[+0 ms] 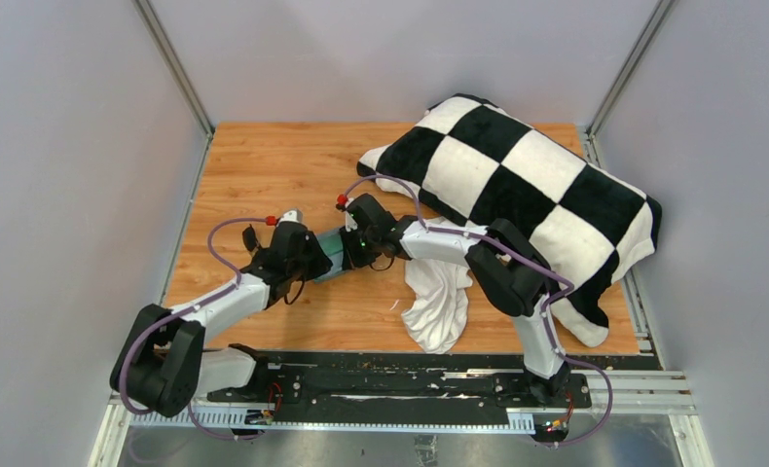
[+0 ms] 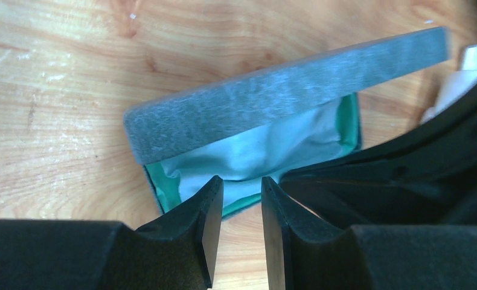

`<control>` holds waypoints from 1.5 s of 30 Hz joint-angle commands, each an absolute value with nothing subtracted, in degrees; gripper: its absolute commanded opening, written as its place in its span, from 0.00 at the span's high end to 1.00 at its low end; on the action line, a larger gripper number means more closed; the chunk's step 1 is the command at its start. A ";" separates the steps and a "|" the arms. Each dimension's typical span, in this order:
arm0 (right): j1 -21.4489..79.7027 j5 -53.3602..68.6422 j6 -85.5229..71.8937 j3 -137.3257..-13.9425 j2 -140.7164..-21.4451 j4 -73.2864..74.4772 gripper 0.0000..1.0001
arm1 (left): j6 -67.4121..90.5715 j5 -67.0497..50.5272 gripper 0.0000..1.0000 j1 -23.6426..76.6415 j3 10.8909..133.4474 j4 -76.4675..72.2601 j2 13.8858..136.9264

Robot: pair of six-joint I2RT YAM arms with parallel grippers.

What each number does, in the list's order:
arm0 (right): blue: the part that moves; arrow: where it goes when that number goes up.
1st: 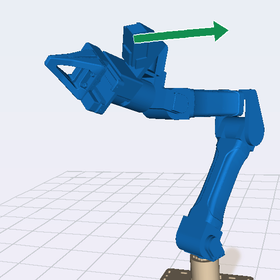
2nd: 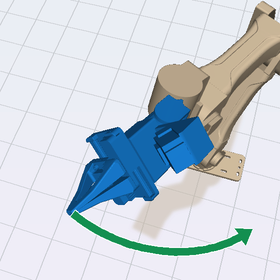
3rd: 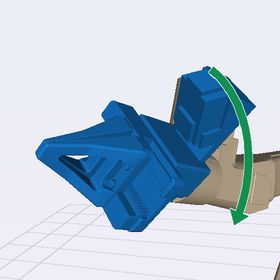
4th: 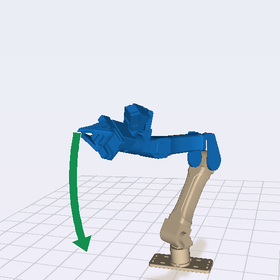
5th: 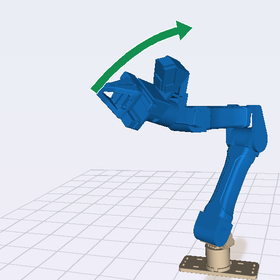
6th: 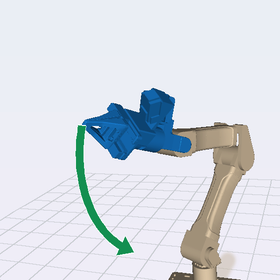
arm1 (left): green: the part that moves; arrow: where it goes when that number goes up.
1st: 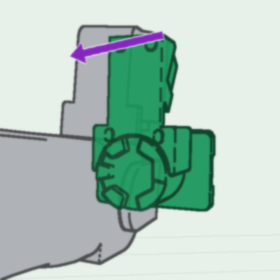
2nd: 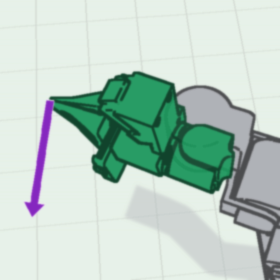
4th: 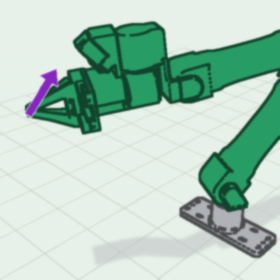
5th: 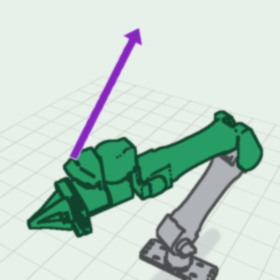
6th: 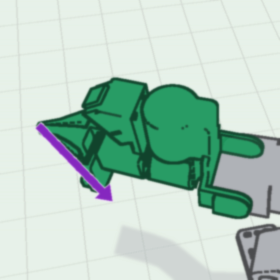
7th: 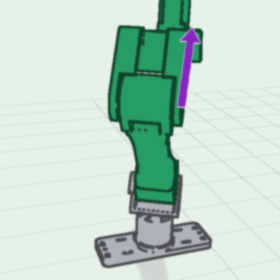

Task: Organize the sunglasses
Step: Place the glasses cleaning cloth in the sunglasses case.

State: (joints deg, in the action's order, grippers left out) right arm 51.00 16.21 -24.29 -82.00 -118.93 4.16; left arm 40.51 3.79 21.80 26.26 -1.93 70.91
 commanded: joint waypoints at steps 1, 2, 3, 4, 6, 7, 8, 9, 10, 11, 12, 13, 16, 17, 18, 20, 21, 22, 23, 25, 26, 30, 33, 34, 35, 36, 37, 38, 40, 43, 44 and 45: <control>51.50 14.51 -22.80 -83.79 -116.18 7.83 1.00 | 40.06 2.08 0.65 21.24 29.52 2.82 65.21; 51.50 14.50 -22.77 -84.29 -116.07 7.90 1.00 | 39.88 2.15 0.65 21.20 29.96 3.85 63.97; 51.50 14.45 -22.81 -84.74 -116.08 7.86 1.00 | 39.71 2.38 0.65 21.18 30.29 4.92 62.90; 51.50 14.42 -22.78 -85.19 -116.25 7.84 1.00 | 39.54 2.75 0.65 21.25 30.60 6.06 61.66; 51.50 14.52 -22.87 -86.30 -117.11 8.27 1.00 | 39.27 3.62 0.64 21.25 31.10 8.02 59.69; 51.50 14.69 -23.02 -86.72 -117.56 8.34 1.00 | 39.21 3.99 0.64 21.20 31.31 8.91 58.82; 51.50 14.88 -23.25 -86.96 -117.95 8.38 1.00 | 39.12 4.30 0.64 21.23 31.41 9.75 58.12; 51.55 15.05 -23.43 -87.07 -118.14 8.21 1.00 | 39.04 4.71 0.64 21.19 31.41 10.55 57.32; 51.59 15.13 -23.53 -87.10 -118.37 8.10 1.00 | 39.15 5.07 0.64 21.18 31.38 11.28 56.52; 51.59 15.00 -23.65 -87.14 -118.69 8.00 1.00 | 39.26 5.43 0.64 21.18 31.31 11.94 55.65; 51.59 15.06 -23.65 -87.30 -118.98 7.95 1.00 | 39.36 5.71 0.64 21.18 31.12 12.42 54.77; 51.59 15.23 -23.64 -87.34 -119.20 7.98 1.00 | 39.51 5.98 0.64 21.18 31.00 12.84 53.90; 51.81 15.38 -23.44 -86.82 -119.96 7.94 1.00 | 39.61 7.14 0.64 21.05 30.78 14.58 51.31; 51.85 15.30 -23.39 -86.64 -120.40 7.92 1.00 | 39.57 7.48 0.64 21.01 30.84 15.18 50.58; 51.93 15.29 -23.30 -86.40 -120.94 8.00 1.00 | 39.55 7.88 0.64 20.93 30.82 15.66 50.00; 52.03 15.67 -23.41 -85.99 -121.97 8.14 1.00 | 39.67 8.51 0.64 20.79 30.96 16.79 48.95; 52.04 15.98 -23.66 -85.61 -122.22 8.09 1.00 | 39.79 8.72 0.64 20.75 31.02 17.13 48.43; 52.08 16.15 -23.93 -85.14 -122.16 7.87 1.00 | 39.85 8.85 0.64 20.68 30.99 17.34 47.85; 52.11 16.06 -24.01 -84.48 -121.90 7.55 1.00 | 39.94 8.87 0.64 20.66 31.09 17.46 47.42; 52.12 15.63 -24.11 -83.36 -121.21 7.09 1.00 | 39.99 8.96 0.64 20.65 31.19 17.77 46.84; 52.12 15.38 -23.97 -83.09 -120.96 7.10 1.00 | 39.99 8.84 0.64 20.65 31.23 17.84 46.81; 52.12 15.63 -23.99 -83.39 -119.49 7.47 1.00 | 40.20 8.32 0.64 20.65 31.59 17.94 47.47; 52.12 15.93 -24.04 -83.94 -116.91 7.55 1.00 | 41.05 7.36 0.64 20.65 31.48 17.24 47.09; 52.12 15.66 -23.87 -84.12 -115.91 7.58 1.00 | 41.37 6.66 0.64 20.65 31.28 16.51 47.13; 52.08 15.24 -23.37 -84.37 -115.10 7.59 1.00 | 41.78 5.79 0.64 20.65 31.04 15.79 47.41; 51.99 14.68 -22.81 -84.69 -114.35 7.92 1.00 | 42.28 4.70 0.63 20.65 30.68 14.56 47.93; 51.84 13.96 -22.25 -84.99 -113.70 8.11 1.00 | 42.75 3.29 0.63 20.65 30.37 13.75 48.63; 51.59 13.34 -21.75 -85.14 -113.19 8.42 1.00 | 43.18 1.95 0.63 20.65 29.94 12.62 49.67; 50.66 12.80 -21.37 -85.02 -112.74 8.67 0.99 | 44.42 -1.19 0.64 20.65 28.17 8.12 51.87; 48.80 13.60 -21.77 -84.29 -112.98 8.82 0.99 | 45.69 -2.41 0.64 20.65 26.02 2.04 54.79; 48.44 14.09 -22.16 -83.77 -113.14 8.57 0.99 | 45.81 -2.21 0.64 20.65 25.65 0.61 55.78; 48.25 14.29 -22.30 -83.24 -113.23 8.42 0.99 | 45.84 -2.01 0.64 20.65 25.47 -1.01 56.99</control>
State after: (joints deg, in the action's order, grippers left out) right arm 50.26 14.55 -22.68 -84.27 -113.36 7.22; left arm 44.16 0.34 21.06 27.49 7.27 53.91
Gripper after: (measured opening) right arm 0.011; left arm 0.358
